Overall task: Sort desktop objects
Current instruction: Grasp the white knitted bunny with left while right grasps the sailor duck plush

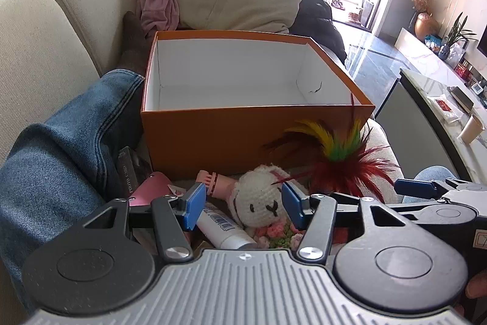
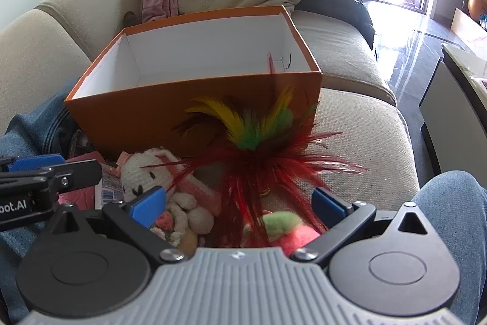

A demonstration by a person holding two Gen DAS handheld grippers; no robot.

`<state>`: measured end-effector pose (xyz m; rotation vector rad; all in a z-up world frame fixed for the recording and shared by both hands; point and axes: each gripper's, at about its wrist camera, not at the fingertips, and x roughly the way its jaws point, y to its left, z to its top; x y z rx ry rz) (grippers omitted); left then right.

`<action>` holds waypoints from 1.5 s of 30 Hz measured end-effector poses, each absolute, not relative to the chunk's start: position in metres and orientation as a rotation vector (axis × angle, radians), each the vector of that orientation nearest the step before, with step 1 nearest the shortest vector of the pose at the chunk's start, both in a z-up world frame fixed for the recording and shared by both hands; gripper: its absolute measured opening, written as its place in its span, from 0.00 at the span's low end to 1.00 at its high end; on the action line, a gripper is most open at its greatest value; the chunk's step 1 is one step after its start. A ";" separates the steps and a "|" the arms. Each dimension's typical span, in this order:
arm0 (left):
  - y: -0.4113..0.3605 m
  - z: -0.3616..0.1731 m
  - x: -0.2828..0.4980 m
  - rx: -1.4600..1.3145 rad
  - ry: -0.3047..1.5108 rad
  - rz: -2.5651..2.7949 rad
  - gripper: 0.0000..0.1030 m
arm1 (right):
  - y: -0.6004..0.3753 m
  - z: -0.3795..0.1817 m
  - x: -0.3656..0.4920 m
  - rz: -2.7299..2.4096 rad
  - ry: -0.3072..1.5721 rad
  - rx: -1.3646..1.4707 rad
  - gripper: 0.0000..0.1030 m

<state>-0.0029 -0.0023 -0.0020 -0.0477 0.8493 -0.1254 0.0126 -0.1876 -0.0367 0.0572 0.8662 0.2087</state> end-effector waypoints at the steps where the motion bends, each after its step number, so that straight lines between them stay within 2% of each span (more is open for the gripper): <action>1: -0.001 -0.002 -0.003 -0.049 0.851 -0.126 0.63 | -0.189 -0.037 0.013 0.208 0.865 0.066 0.99; 7: 0.004 -0.002 -0.001 -0.062 0.880 -0.144 0.52 | -0.197 -0.036 0.013 0.208 0.863 0.097 0.96; 10: 0.003 -0.003 -0.002 -0.060 0.899 -0.168 0.47 | -0.199 -0.034 0.013 0.224 0.862 0.094 0.89; 14: -0.003 -0.004 -0.005 -0.036 0.928 -0.216 0.48 | -0.209 -0.030 0.009 0.271 0.896 0.113 0.75; 17: -0.006 -0.005 -0.006 -0.006 0.945 -0.233 0.47 | -0.214 -0.029 -0.001 0.317 0.950 0.121 0.70; 23: -0.017 -0.011 -0.011 0.050 0.997 -0.293 0.47 | -0.212 -0.041 -0.015 0.388 1.070 0.108 0.68; 30: -0.020 -0.013 -0.013 0.072 1.002 -0.309 0.48 | -0.196 -0.081 -0.005 0.419 1.234 0.105 0.67; 37: -0.018 -0.018 -0.009 0.066 1.020 -0.311 0.48 | -0.183 -0.106 0.006 0.395 1.264 0.078 0.68; 40: -0.017 -0.020 -0.008 0.064 1.026 -0.310 0.48 | -0.190 -0.111 0.011 0.396 1.273 0.133 0.60; 42: -0.015 -0.020 -0.008 0.061 1.024 -0.305 0.48 | -0.196 -0.111 0.011 0.399 1.266 0.172 0.51; 43: -0.014 -0.019 -0.007 0.058 1.022 -0.300 0.48 | -0.197 -0.109 0.010 0.401 1.260 0.169 0.40; 45: -0.012 -0.018 -0.006 0.053 1.018 -0.292 0.48 | -0.196 -0.104 0.007 0.408 1.243 0.154 0.38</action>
